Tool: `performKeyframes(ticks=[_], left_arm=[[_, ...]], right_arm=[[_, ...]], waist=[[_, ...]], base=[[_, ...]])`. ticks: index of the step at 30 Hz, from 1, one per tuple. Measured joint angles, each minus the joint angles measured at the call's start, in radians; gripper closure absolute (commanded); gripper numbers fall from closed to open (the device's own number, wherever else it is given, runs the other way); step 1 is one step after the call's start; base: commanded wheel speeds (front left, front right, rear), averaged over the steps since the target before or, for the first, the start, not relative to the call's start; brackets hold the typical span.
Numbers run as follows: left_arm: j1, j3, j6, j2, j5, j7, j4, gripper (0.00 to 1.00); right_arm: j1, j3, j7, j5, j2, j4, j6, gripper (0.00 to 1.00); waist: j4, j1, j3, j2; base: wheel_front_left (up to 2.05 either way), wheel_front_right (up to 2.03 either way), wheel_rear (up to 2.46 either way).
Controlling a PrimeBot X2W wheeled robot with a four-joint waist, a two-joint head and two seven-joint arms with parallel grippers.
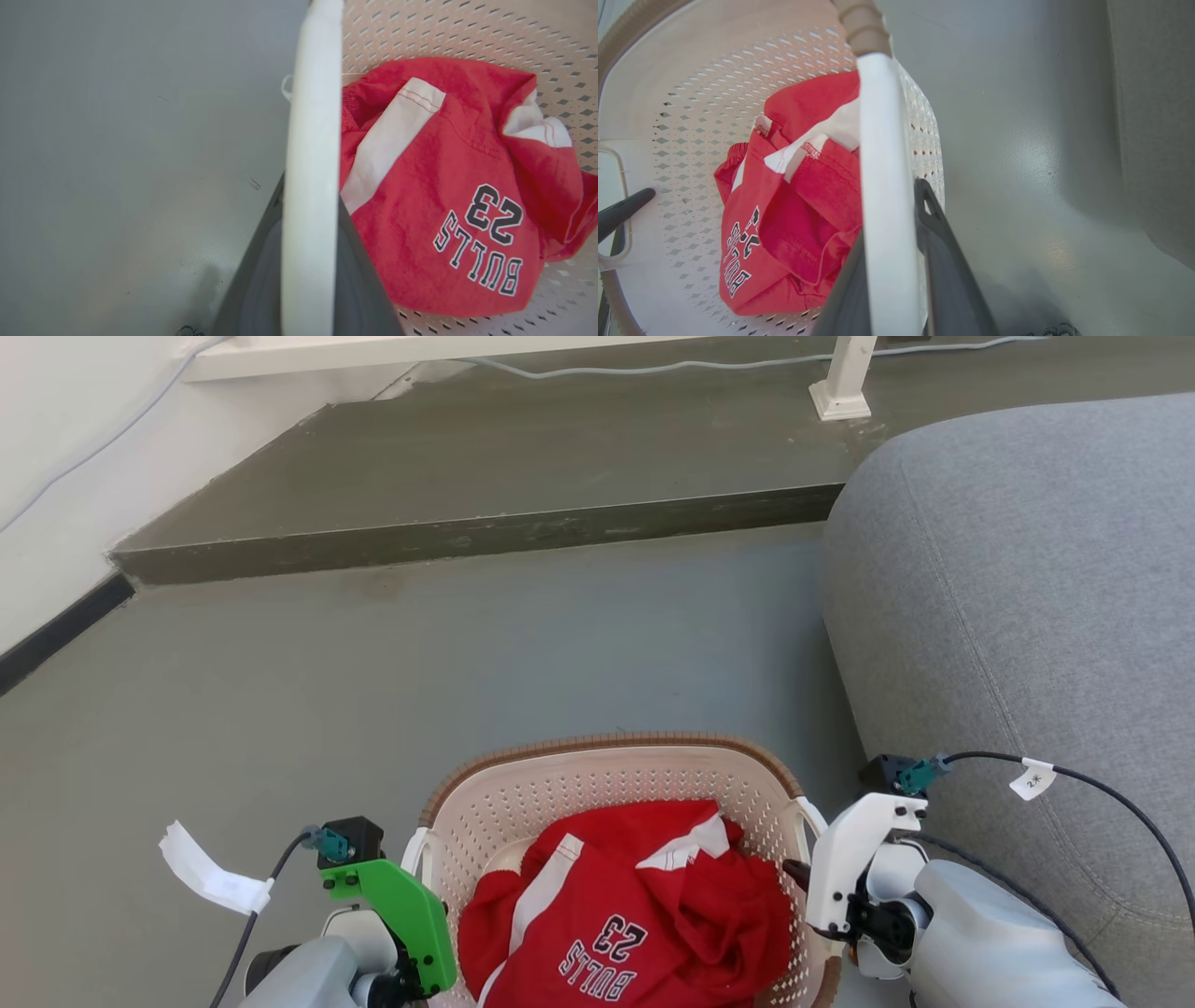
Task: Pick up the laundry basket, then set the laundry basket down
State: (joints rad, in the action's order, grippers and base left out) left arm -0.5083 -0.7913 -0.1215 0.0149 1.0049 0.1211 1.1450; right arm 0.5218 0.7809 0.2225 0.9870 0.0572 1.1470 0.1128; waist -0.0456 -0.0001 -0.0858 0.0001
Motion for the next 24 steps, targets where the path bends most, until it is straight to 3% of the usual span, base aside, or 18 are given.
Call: performKeyframes(ticks=[24], left_arm=[[-0.008, -0.022, 0.018, 0.002, 0.030, -0.029, -0.009, 1.00]], right_arm=[[0.026, 0.014, -0.005, 0.015, 0.005, -0.004, 0.000, 1.00]], waist=[[-0.004, 0.0000, -0.046, 0.0000]], base=[[0.00, 0.00, 0.00]])
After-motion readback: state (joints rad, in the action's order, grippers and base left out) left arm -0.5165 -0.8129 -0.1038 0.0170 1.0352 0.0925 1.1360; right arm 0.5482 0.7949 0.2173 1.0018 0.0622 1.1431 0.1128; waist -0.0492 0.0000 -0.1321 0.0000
